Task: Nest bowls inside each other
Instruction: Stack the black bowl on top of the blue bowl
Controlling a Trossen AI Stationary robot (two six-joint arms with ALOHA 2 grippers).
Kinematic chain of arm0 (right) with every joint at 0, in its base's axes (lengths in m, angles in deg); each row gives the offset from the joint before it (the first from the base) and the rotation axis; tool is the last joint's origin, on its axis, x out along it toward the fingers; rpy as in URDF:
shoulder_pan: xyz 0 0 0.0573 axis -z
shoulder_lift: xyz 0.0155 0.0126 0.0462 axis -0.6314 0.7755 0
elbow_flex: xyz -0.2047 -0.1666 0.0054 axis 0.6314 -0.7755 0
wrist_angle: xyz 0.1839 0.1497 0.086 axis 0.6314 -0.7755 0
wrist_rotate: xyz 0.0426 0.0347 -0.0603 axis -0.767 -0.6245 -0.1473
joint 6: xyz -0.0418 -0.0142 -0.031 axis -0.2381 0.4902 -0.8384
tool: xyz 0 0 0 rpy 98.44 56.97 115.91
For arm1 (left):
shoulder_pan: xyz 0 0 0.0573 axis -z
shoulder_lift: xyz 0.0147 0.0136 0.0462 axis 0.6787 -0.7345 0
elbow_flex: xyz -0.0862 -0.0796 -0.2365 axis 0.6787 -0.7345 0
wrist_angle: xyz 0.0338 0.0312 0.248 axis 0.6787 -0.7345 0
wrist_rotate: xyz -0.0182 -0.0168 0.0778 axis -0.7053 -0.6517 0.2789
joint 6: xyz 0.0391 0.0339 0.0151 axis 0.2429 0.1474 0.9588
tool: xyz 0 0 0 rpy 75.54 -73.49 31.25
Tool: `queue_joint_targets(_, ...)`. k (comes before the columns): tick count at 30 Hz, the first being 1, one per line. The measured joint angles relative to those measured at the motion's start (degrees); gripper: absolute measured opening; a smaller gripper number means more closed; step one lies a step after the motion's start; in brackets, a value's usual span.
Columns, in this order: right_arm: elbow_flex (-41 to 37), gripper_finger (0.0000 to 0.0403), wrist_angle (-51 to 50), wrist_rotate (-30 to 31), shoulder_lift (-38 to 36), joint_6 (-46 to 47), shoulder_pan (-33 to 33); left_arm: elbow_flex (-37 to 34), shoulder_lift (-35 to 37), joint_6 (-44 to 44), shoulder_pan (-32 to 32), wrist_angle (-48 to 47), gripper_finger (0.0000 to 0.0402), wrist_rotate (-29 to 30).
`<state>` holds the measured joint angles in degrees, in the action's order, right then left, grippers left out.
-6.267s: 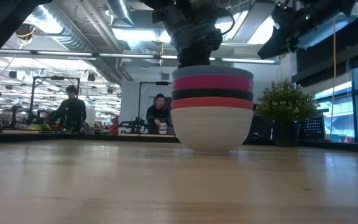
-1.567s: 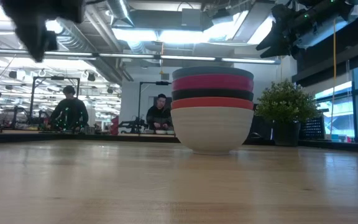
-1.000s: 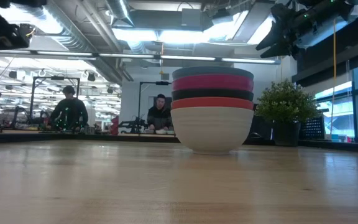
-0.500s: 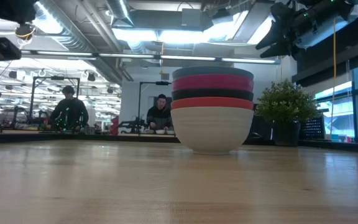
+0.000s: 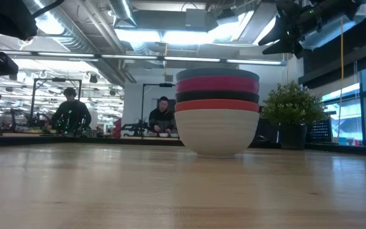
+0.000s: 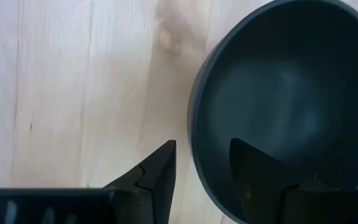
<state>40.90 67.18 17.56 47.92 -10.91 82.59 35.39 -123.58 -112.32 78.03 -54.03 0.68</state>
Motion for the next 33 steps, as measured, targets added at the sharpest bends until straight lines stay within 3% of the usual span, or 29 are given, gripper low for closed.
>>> queue_joint_targets(14,0.00,0.0186,0.10,-0.04,0.00,-0.17,0.00,-0.01,0.00,-1.67,0.00,0.47,0.0145,0.47)
queue_joint_targets(25,0.01,0.0186,0.05,-0.11,0.00,-0.17,0.00,-4.04,-0.02,-3.04,-0.01,6.52,0.0143,-0.15)
queue_joint_targets(33,0.01,0.0186,0.09,-0.17,0.00,-0.20,0.00,-4.06,-0.02,-2.85,-0.13,5.83,0.0081,0.07)
